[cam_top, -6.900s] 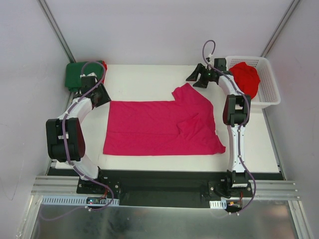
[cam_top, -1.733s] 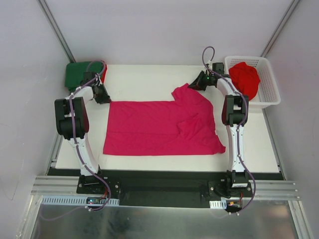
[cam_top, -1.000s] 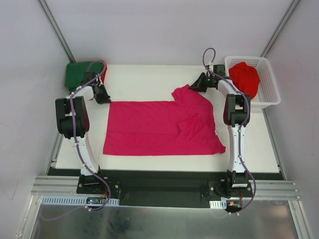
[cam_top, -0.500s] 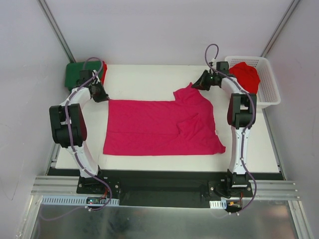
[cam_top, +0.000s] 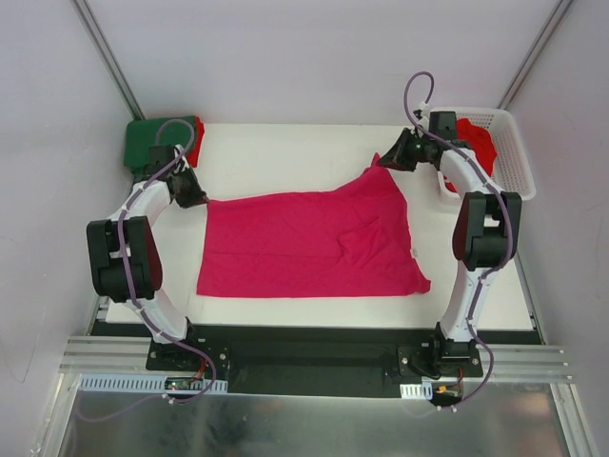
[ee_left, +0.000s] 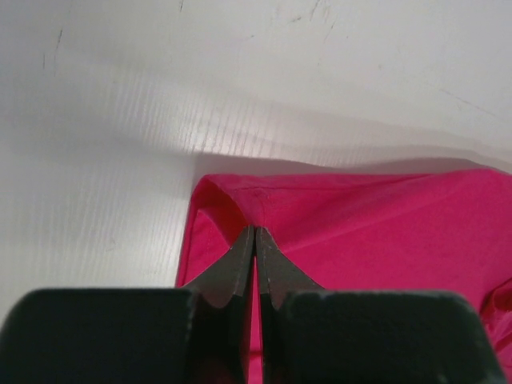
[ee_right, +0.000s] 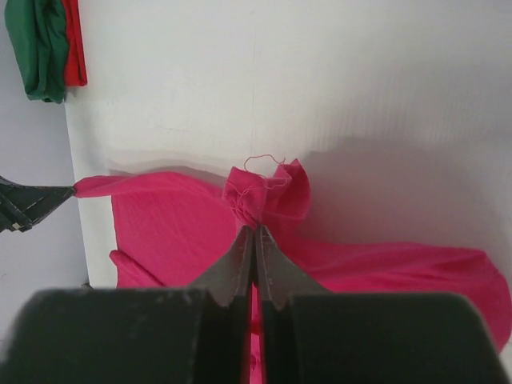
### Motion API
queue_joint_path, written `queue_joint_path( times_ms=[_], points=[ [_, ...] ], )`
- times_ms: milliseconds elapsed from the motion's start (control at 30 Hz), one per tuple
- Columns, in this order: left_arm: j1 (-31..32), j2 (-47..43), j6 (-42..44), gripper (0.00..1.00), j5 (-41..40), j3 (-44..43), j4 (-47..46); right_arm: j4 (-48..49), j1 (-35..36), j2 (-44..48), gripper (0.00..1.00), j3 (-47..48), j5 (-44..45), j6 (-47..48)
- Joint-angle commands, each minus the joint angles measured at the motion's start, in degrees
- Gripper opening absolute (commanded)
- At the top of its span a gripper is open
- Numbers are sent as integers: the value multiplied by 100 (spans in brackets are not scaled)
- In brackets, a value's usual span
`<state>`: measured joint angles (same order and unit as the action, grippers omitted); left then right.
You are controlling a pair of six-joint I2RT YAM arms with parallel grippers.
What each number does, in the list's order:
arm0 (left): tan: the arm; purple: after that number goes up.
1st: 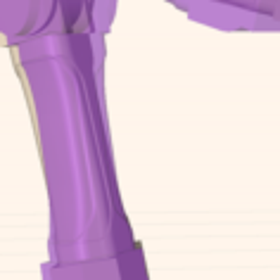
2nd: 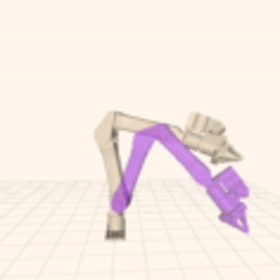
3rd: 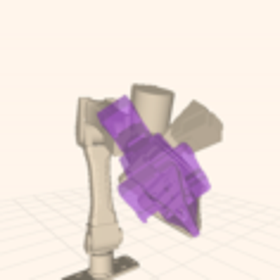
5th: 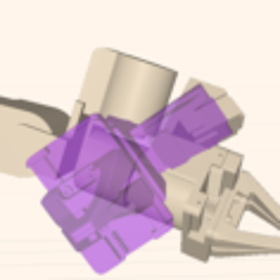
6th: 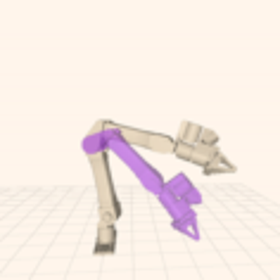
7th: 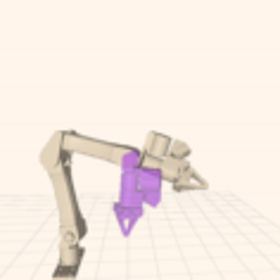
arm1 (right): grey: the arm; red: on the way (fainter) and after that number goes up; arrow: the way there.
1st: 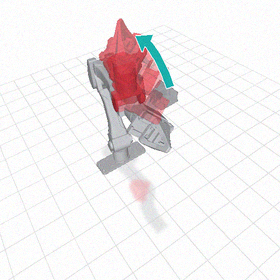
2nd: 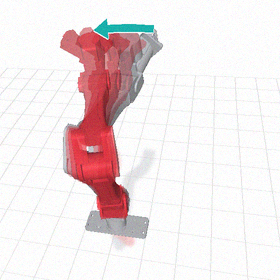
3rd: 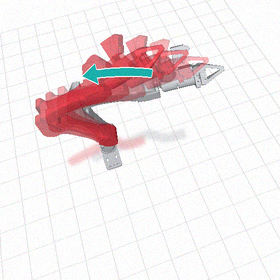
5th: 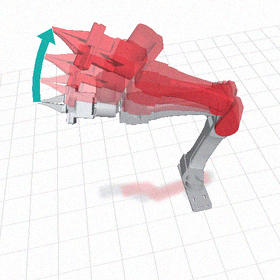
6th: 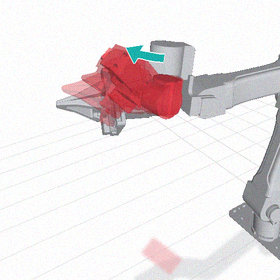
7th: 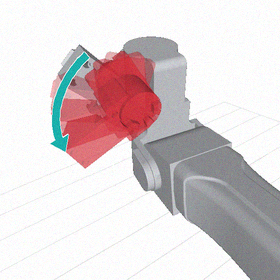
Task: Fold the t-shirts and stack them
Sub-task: Fold the other side of the tshirt into a rectangle
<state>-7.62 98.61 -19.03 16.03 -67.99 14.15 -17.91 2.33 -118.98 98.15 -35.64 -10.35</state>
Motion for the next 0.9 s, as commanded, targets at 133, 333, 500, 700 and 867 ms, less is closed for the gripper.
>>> queue_joint_path(
  times_ms=[133, 333, 500, 700, 867],
  points=[
    [-56, -1017, -250, 0, -65, 636, -79, -283, -31, 1526, 1, -1025, 417, 218],
    [-56, -1651, -321, 0, -416, 1137, -106, -590, -4, 2369, 1, -1667, 786, 209],
    [-73, -1932, -347, 0, -654, 1340, -97, -775, 13, 3055, 1, -2220, 918, 279],
    [-108, -2091, -462, 0, -681, 1516, -97, -1144, 13, 3908, 1, -2801, 1173, 420],
    [-108, -2293, -462, 0, -636, 1745, -62, -1293, 48, 4496, 1, -3274, 1191, 385]
  ],
)
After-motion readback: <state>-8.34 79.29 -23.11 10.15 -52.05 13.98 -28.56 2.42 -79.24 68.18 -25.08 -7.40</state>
